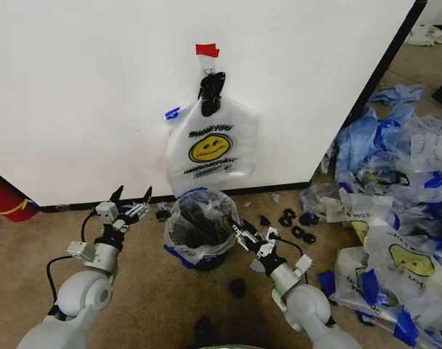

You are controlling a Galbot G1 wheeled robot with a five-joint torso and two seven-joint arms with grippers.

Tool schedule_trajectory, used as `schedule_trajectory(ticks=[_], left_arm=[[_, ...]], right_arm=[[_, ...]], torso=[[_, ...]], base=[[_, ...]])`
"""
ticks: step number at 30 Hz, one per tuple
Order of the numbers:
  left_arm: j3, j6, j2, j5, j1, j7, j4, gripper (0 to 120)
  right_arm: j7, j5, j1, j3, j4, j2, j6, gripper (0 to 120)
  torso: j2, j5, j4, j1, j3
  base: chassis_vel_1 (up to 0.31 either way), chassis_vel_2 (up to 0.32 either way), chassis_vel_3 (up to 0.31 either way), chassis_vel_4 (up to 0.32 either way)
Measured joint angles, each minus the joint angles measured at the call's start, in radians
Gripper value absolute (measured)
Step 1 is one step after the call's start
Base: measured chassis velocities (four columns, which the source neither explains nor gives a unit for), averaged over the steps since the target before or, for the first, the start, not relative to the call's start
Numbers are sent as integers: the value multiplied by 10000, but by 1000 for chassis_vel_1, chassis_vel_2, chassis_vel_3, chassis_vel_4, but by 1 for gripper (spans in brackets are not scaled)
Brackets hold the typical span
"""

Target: Pick up the garbage bag from the wall and place it over the trash bin.

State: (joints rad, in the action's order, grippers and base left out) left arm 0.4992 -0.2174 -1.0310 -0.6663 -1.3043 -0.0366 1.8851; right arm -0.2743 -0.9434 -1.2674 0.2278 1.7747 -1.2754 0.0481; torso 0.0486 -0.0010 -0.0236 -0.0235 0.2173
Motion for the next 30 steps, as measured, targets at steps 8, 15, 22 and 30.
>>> schedule_trajectory(ticks=[8, 15, 22, 30], left_arm=[[17, 7, 24, -6, 2, 2, -81, 100], [-15, -10, 32, -24, 39, 14, -116, 100], [-101, -166, -49, -24, 150, 52, -181, 100], [-137, -1222, 21, 636, 206, 527, -523, 100]], right_arm=[[101, 194, -273, 115, 538, 192, -36, 100], [319, 908, -780, 568, 1632, 751, -183, 100], [202, 2603, -1205, 1314, 2131, 1194, -1056, 100], [1651, 5500, -2018, 2481, 2583, 1158, -2712, 100]], torso=[[0, 0, 1, 0, -1], [0, 0, 0, 0, -2], [0, 1, 1, 0, -2], [0, 2, 0, 1, 0]], base=[[0, 0, 0, 0], [0, 0, 0, 0], [0, 0, 0, 0], [0, 0, 0, 0]])
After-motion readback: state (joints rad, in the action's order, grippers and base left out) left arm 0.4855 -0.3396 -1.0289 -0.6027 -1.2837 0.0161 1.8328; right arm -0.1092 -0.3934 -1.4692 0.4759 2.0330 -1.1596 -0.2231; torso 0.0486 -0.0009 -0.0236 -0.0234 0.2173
